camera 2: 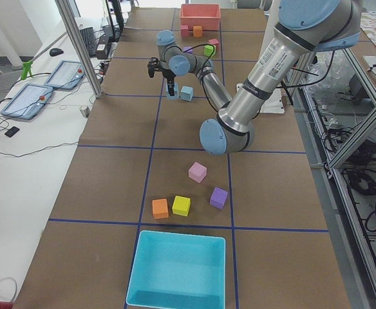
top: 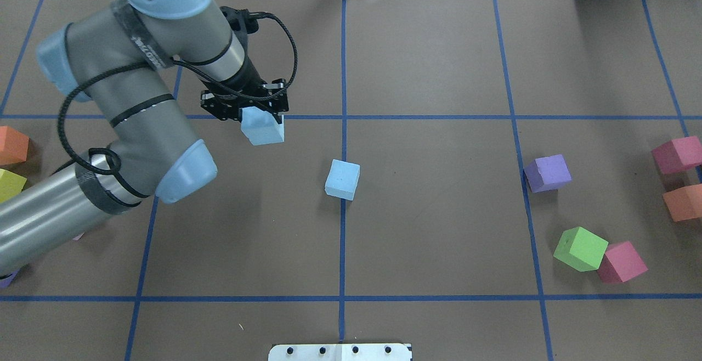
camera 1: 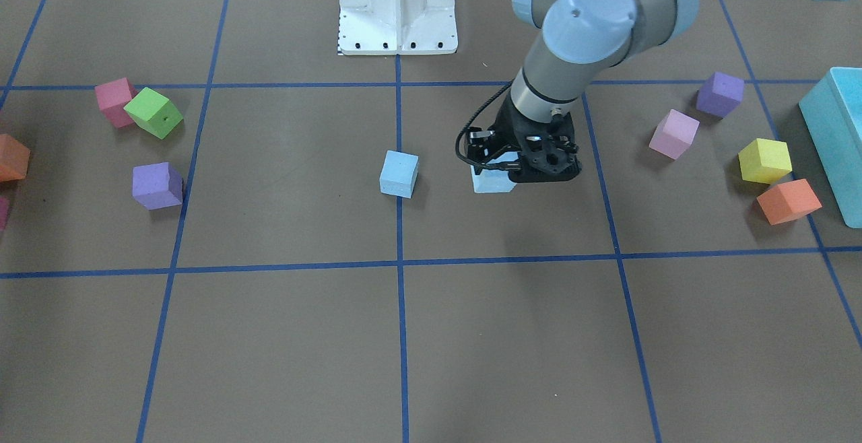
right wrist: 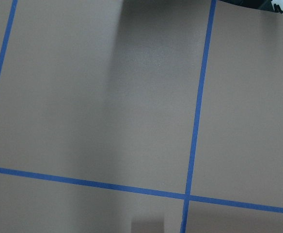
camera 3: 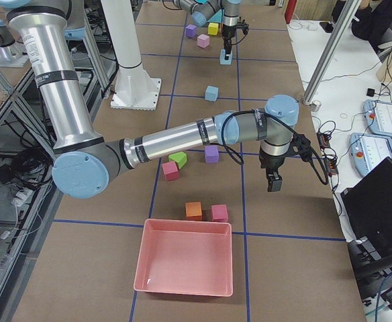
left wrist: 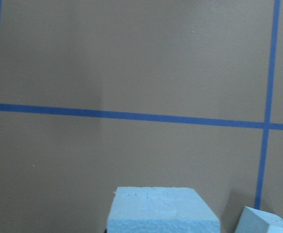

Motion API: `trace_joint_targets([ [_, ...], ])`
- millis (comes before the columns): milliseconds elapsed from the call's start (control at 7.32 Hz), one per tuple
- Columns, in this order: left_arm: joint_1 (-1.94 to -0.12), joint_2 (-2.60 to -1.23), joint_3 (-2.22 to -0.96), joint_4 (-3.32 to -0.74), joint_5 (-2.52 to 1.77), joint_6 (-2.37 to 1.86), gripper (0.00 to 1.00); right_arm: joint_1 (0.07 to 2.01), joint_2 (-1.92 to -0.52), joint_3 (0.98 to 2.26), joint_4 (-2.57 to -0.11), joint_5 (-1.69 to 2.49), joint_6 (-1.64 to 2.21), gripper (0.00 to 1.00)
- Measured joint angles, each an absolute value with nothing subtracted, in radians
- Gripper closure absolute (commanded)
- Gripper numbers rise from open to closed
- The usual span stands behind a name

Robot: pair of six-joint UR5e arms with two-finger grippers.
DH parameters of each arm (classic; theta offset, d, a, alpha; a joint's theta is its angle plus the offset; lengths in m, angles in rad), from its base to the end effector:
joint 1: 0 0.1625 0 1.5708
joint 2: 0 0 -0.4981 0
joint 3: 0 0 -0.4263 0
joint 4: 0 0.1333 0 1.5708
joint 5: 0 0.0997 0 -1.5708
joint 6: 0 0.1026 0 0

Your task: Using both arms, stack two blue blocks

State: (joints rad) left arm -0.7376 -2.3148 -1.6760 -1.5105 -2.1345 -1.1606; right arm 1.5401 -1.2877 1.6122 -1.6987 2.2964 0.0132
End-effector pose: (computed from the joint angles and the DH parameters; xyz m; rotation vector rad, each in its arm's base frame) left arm 0.5028 -0.5630 0.1993 -0.0316 0.9325 -0.0810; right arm 0.0451 -0.6577 0.5607 0.1720 -0.7273 -0.0880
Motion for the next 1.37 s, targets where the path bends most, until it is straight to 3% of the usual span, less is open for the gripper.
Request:
trace_joint_targets([
  [547, -0.625, -2.522, -1.477, -1.506, -2.04, -1.232, 0.37, 1.54, -1.288, 1.612, -1.698, 2.296, 0.015, 0.0],
  [1366, -0.573, -2.527, -1.445, -1.506, -1.982, -1.241, 0.36, 1.54, -1.29, 1.611, -1.695, 2.296, 0.017, 0.0],
])
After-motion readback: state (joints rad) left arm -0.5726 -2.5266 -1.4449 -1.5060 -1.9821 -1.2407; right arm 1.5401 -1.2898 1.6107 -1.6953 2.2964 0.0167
